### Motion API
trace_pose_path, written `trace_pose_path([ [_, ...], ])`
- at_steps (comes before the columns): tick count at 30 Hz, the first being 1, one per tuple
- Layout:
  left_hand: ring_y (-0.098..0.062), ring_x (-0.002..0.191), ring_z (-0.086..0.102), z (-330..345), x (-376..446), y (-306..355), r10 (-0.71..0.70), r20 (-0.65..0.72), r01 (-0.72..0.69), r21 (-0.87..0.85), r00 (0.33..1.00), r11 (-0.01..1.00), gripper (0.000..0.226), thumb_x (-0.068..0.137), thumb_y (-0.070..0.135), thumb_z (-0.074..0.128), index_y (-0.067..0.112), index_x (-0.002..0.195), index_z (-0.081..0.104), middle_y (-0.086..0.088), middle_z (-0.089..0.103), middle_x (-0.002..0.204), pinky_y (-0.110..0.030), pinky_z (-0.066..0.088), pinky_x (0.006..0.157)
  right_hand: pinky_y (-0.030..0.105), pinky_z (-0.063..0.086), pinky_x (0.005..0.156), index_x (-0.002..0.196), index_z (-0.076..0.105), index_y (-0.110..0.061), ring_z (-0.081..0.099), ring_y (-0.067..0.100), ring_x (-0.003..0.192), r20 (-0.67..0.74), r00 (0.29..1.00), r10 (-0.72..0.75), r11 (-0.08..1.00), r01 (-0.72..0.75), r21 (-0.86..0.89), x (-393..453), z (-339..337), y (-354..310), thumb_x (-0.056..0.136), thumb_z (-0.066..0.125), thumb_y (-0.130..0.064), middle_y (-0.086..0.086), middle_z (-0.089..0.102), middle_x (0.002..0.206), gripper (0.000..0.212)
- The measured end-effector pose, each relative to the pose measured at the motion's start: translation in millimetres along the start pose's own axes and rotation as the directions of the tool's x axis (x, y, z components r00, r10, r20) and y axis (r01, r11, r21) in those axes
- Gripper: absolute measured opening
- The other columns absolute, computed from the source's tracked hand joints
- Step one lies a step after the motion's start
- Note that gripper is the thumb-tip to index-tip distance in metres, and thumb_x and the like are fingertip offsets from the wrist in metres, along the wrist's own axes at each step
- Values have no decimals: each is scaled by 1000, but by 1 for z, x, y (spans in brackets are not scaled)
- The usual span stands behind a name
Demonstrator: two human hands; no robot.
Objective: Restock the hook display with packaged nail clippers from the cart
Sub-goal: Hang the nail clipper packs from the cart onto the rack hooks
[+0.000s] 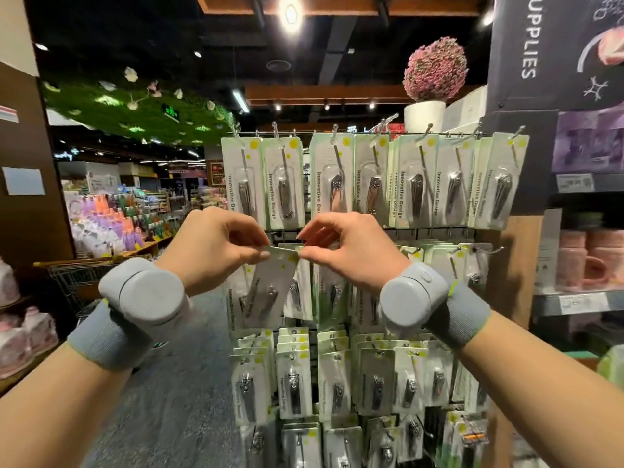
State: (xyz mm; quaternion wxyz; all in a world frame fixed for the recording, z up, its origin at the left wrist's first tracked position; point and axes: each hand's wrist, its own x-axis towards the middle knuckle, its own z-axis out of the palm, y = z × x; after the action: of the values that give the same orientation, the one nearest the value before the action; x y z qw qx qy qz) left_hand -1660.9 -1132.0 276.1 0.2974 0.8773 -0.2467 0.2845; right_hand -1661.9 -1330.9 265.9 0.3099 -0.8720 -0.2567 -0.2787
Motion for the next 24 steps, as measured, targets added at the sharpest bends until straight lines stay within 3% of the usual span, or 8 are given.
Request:
trace_pose_path([
  [3, -2, 64, 67, 3, 1, 3, -19, 6, 19, -58, 1000, 998, 13, 71, 12, 79, 24, 71, 72, 7, 71, 65, -15, 54, 65, 29, 49, 90, 95, 72, -13, 65, 13, 87, 55, 998, 6, 998, -2, -64, 5, 2, 2, 81, 73, -18, 2, 73, 91, 15],
  [7, 3, 65, 65, 9, 4, 5, -21, 27, 20, 34, 999, 999, 10, 74, 13, 78, 22, 75, 72, 11, 69, 67, -11, 50, 65, 33, 48, 91, 98, 73, -13, 64, 17, 92, 70, 998, 3, 987, 9, -162, 7, 4, 4, 85, 69, -18, 3, 72, 96, 14],
  [10, -2, 71, 65, 11, 6, 6, 0, 29, -4, 131, 1000, 991, 7, 75, 14, 77, 20, 77, 74, 7, 71, 72, -21, 53, 72, 36, 51, 87, 93, 72, -15, 64, 19, 90, 75, 997, 0, 976, 16, -219, 7, 10, 6, 85, 69, -21, 3, 72, 93, 11],
  [12, -3, 70, 65, 11, 7, 4, -5, 35, 0, 147, 999, 989, 7, 75, 15, 77, 21, 76, 74, 7, 70, 71, -20, 51, 71, 38, 52, 84, 91, 73, -16, 64, 20, 88, 56, 998, 6, 974, 7, -229, 8, 14, 7, 85, 69, -22, 3, 72, 91, 9],
  [15, 0, 66, 63, 10, 8, 1, -22, 41, 19, 85, 999, 996, 8, 74, 16, 78, 22, 74, 73, 11, 68, 67, -11, 45, 64, 37, 52, 85, 91, 74, -15, 66, 18, 88, 38, 999, 23, 984, -16, -175, 10, 13, 8, 85, 70, -22, 3, 73, 90, 11],
  [24, -6, 64, 68, 10, 13, -5, -47, 48, 52, -100, 998, 994, 5, 74, 15, 77, 16, 78, 75, 4, 72, 67, -18, 54, 65, 24, 48, 83, 92, 75, -16, 63, 11, 83, 12, 999, 46, 989, -43, -141, 10, 5, 3, 89, 65, -27, 1, 73, 90, 15],
])
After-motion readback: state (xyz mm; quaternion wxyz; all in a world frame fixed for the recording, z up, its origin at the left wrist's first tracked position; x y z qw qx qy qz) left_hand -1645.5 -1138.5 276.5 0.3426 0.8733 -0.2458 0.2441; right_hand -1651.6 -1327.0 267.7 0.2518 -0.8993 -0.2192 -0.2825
